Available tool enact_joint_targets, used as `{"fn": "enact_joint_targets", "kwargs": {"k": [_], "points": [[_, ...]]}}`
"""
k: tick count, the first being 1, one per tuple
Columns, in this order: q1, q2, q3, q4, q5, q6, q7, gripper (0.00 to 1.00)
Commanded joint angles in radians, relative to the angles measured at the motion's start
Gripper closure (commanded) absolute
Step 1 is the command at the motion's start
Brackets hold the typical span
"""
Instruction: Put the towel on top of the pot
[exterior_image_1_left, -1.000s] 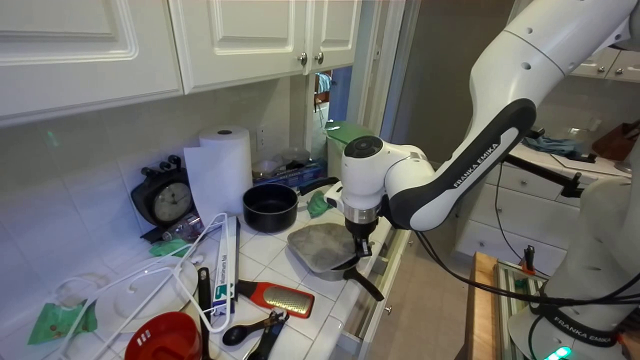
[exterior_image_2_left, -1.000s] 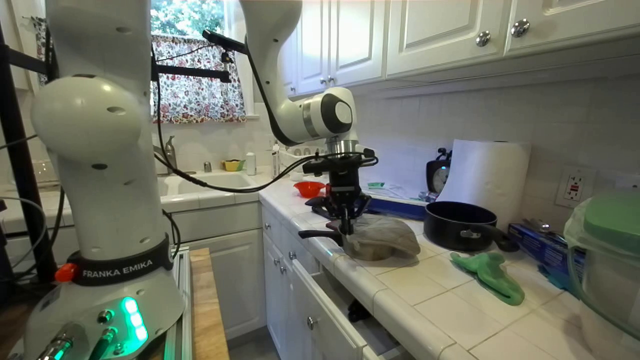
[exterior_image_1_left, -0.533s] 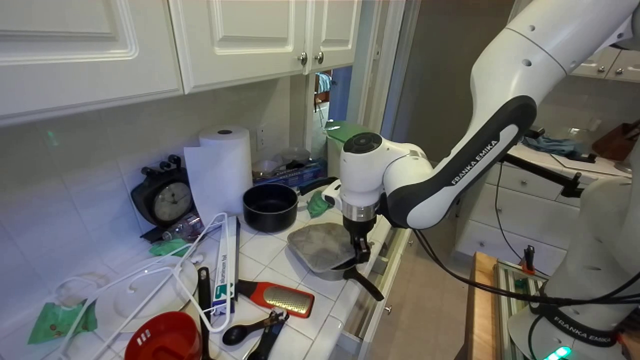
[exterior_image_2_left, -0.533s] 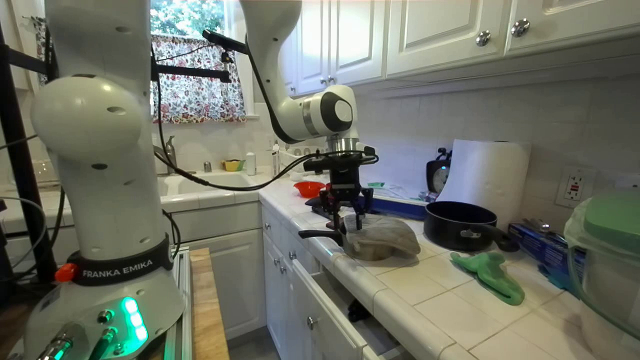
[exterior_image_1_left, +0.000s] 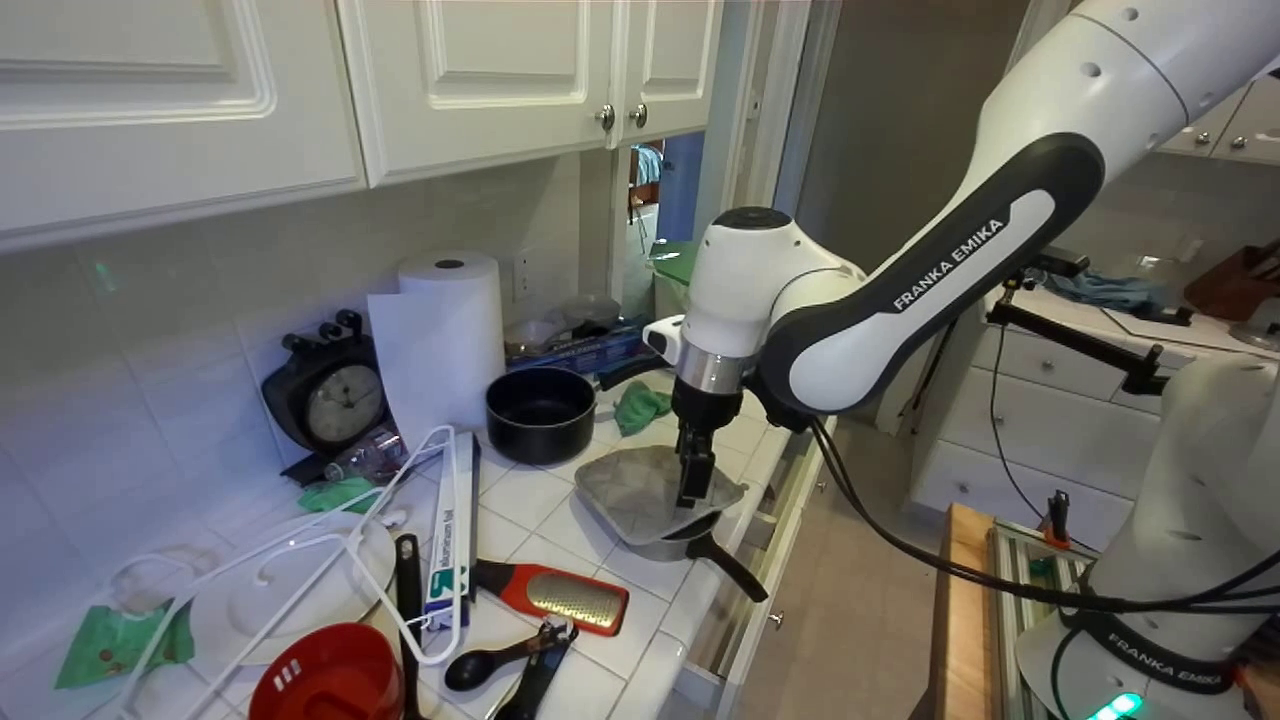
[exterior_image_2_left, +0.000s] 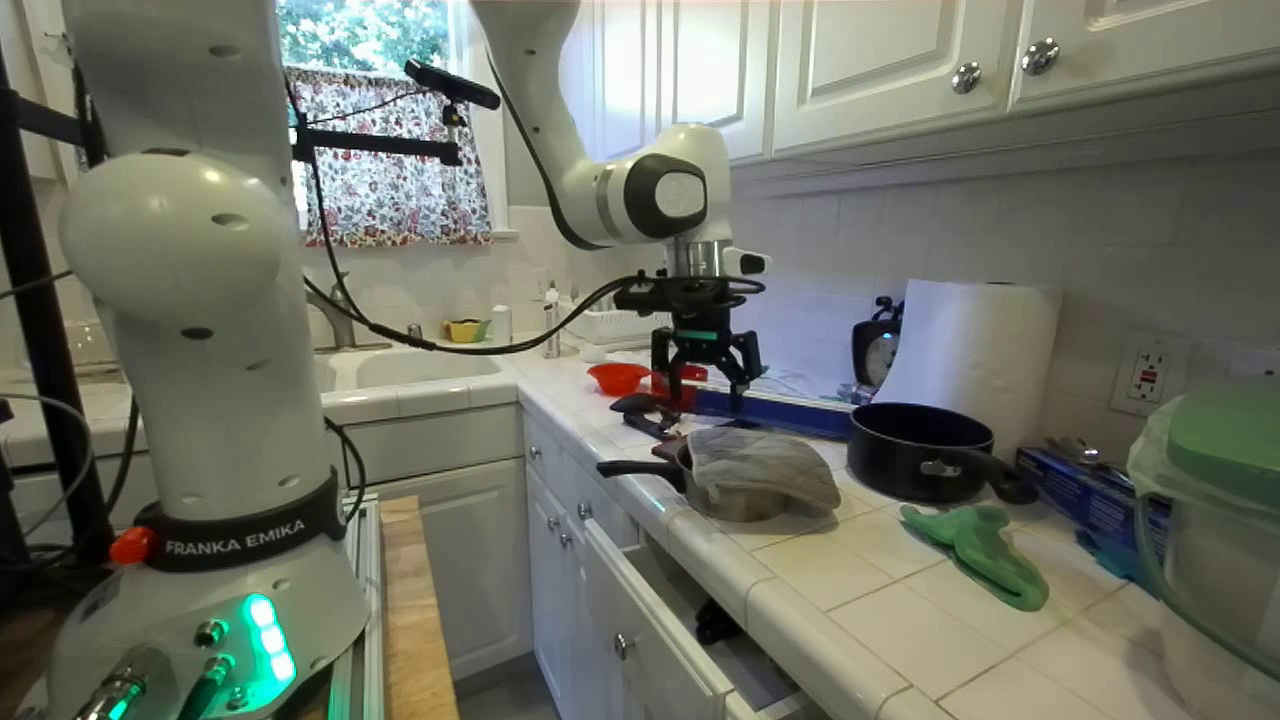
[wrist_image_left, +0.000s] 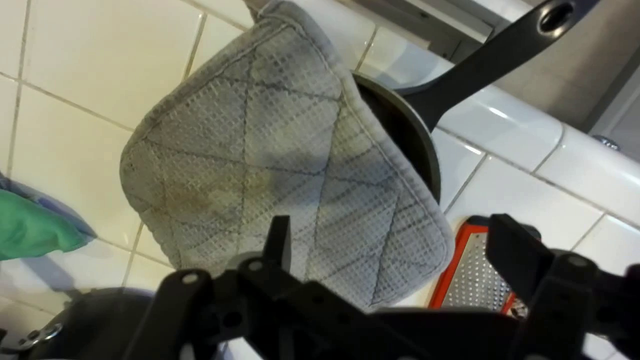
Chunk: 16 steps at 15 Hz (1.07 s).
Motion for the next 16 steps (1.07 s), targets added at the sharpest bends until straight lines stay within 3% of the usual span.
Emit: {"fn": "enact_joint_targets", "kwargs": {"k": [1,7,16], "points": [[-0.006,-0.065,-0.007,-0.04,0.031,0.044,0.052,0.0],[-0.006,-0.119,-0.016,-0.039,0.178,0.026,0.128,0.0],[-0.009,-0.113,-0.024,-0.018,0.166,0.019,0.179,0.0]]}}
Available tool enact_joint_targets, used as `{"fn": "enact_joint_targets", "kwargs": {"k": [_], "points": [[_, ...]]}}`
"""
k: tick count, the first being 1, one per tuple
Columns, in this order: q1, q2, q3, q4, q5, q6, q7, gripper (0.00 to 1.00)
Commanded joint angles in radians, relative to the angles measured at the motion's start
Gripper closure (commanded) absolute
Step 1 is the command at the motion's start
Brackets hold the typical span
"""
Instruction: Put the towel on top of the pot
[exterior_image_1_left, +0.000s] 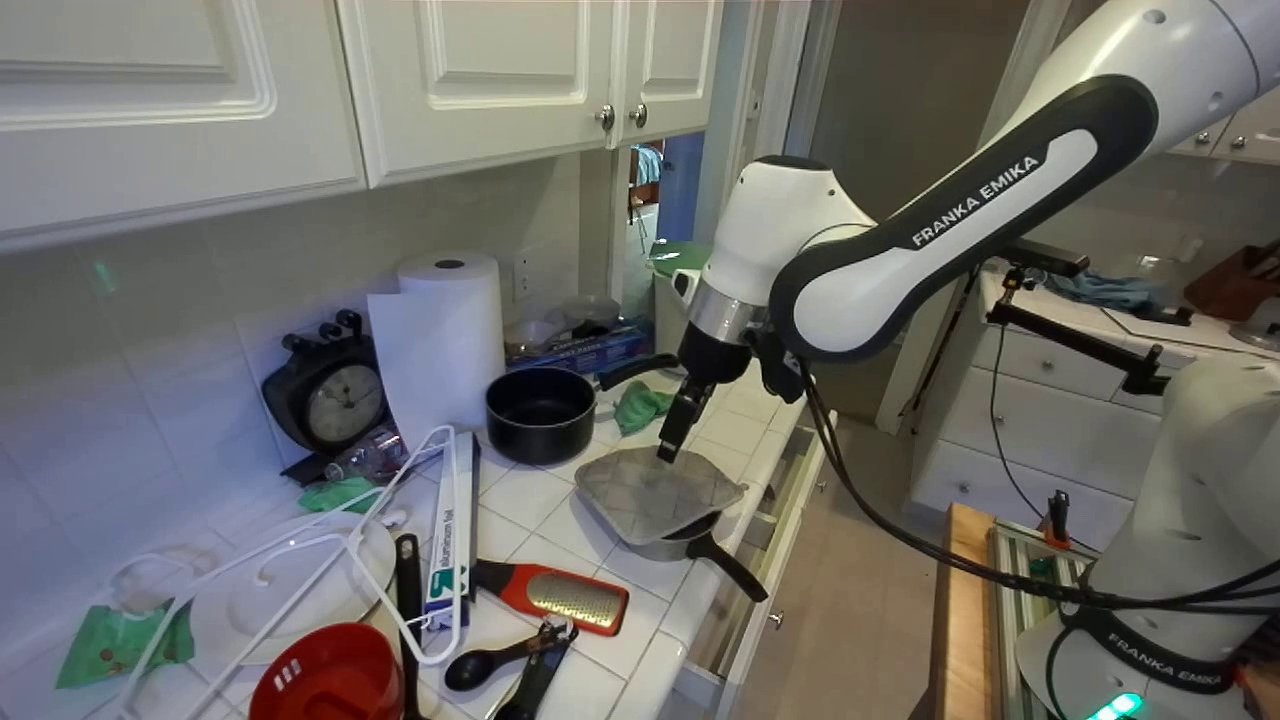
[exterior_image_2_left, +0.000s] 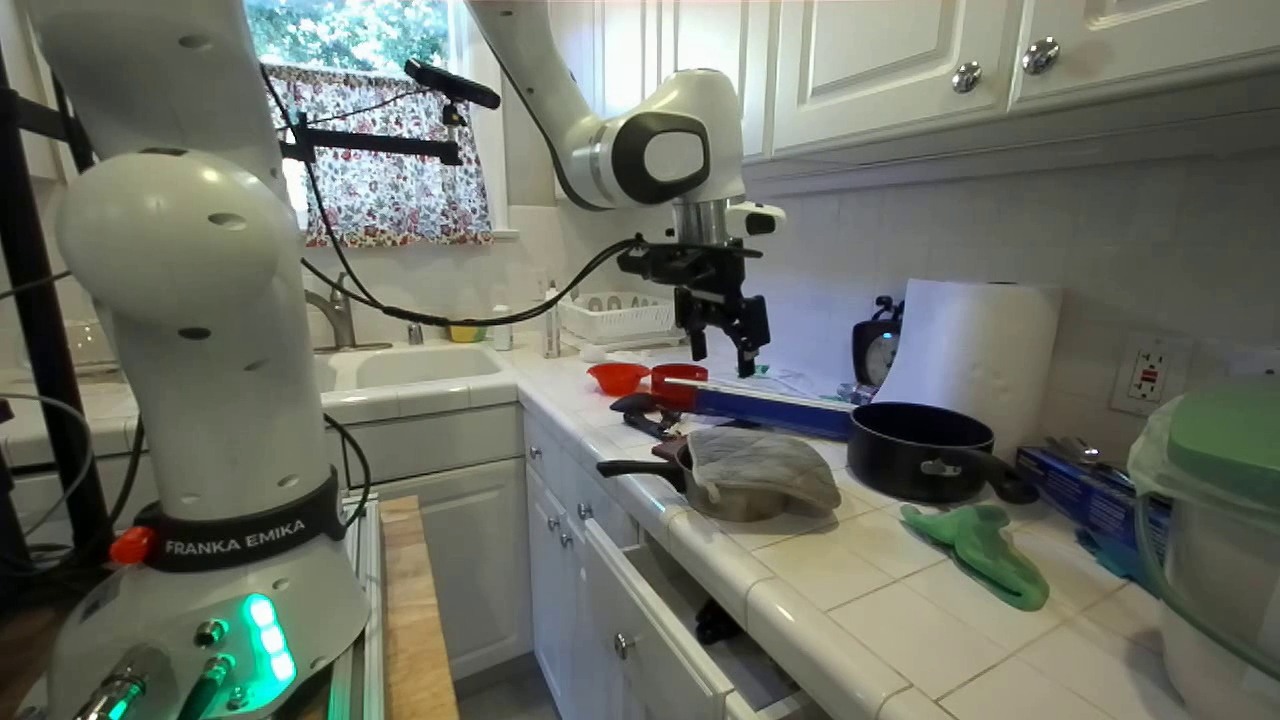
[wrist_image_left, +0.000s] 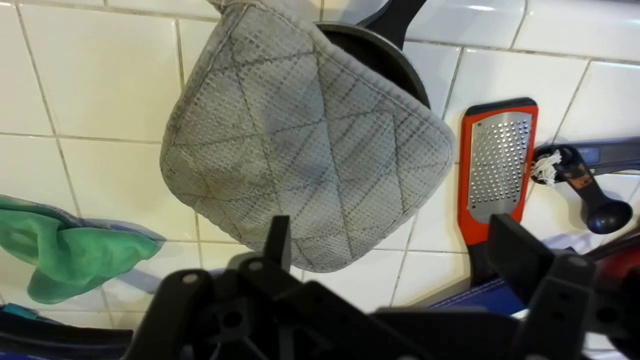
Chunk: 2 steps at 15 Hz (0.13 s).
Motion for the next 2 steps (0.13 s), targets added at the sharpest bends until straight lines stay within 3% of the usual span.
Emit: {"fn": "enact_joint_targets", "kwargs": {"k": [1,2], "points": [[0.0,-0.001,0.0,0.001,0.0,-0.003,0.001,0.0],[0.0,-0.001,0.0,0.001,0.0,-0.003,0.002,0.0]]}}
